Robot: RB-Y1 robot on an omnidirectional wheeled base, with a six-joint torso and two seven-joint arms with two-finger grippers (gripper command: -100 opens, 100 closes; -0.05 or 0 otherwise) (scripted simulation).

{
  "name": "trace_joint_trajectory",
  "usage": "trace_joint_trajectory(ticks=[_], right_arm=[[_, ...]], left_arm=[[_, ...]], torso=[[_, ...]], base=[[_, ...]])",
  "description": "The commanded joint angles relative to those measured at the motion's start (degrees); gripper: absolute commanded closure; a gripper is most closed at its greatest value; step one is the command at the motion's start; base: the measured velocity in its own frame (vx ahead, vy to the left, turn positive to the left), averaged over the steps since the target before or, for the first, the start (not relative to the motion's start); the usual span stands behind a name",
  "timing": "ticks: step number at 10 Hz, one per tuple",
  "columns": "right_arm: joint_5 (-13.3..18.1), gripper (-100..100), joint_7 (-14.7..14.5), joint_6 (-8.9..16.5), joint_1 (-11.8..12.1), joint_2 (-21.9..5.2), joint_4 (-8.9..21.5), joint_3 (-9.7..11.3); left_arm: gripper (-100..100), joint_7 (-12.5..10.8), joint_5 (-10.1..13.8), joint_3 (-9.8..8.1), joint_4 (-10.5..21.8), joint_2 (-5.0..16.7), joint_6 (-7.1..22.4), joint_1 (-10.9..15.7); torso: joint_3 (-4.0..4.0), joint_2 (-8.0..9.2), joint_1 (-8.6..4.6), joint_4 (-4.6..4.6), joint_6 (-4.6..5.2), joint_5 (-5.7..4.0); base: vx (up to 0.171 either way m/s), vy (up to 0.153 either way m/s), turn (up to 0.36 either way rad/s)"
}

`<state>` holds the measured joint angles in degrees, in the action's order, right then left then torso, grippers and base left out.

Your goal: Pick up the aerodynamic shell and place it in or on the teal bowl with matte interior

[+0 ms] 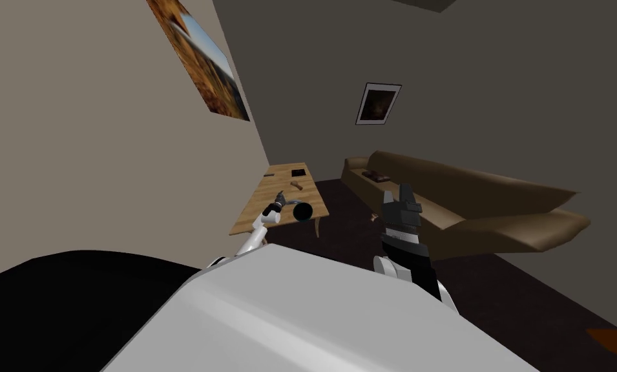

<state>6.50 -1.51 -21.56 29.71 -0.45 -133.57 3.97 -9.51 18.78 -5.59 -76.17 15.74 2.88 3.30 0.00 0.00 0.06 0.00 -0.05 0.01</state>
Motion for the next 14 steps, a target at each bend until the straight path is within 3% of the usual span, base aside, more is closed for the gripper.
trace_joint_trajectory(ticks=[1, 5, 6, 10, 11, 14], right_arm=[[0.0, 0, 0.0, 0.0, 0.0, 0.0, 0.0, 0.0], [0.0, 0, 0.0, 0.0, 0.0, 0.0, 0.0, 0.0], [0.0, 0, 0.0, 0.0, 0.0, 0.0, 0.0, 0.0], [0.0, 0, 0.0, 0.0, 0.0, 0.0, 0.0, 0.0], [0.0, 0, 0.0, 0.0, 0.0, 0.0, 0.0, 0.0], [0.0, 0, 0.0, 0.0, 0.0, 0.0, 0.0, 0.0]], left_arm=[[-100, -1.1, -0.2, -0.47, 2.9, 0.3, 2.3, 1.7], [-100, -3.7, -1.0, -1.65, 9.4, 0.7, 7.7, 5.7], [-100, -3.7, -1.0, -1.65, 10.1, 0.7, 7.7, 5.7], [-100, -6.8, -2.9, -3.12, 17.3, 1.2, 14.1, 9.8], [-100, -6.8, -2.9, -3.12, 17.6, 1.2, 14.1, 9.8], [-100, -8.7, -4.4, -4.01, 22.0, 1.5, 18.1, 11.8]], torso=[[0.0, 0.0, 0.0, 0.0, 0.0, 0.0], [-0.01, -0.03, 0.0, 0.0, 0.02, 0.0], [-0.03, -0.05, 0.02, -0.01, 0.03, 0.0], [-0.05, -0.08, 0.09, -0.02, 0.02, 0.02], [-0.06, -0.1, 0.14, -0.02, -0.01, 0.03], [-0.05, -0.08, 0.07, -0.02, 0.0, 0.02]], base=[[-0.002, 0.008, -0.127], [0.004, 0.015, -0.147], [0.01, 0.02, -0.063], [0.017, 0.036, -0.158], [0.015, 0.036, -0.022], [0.017, 0.036, -0.121]])
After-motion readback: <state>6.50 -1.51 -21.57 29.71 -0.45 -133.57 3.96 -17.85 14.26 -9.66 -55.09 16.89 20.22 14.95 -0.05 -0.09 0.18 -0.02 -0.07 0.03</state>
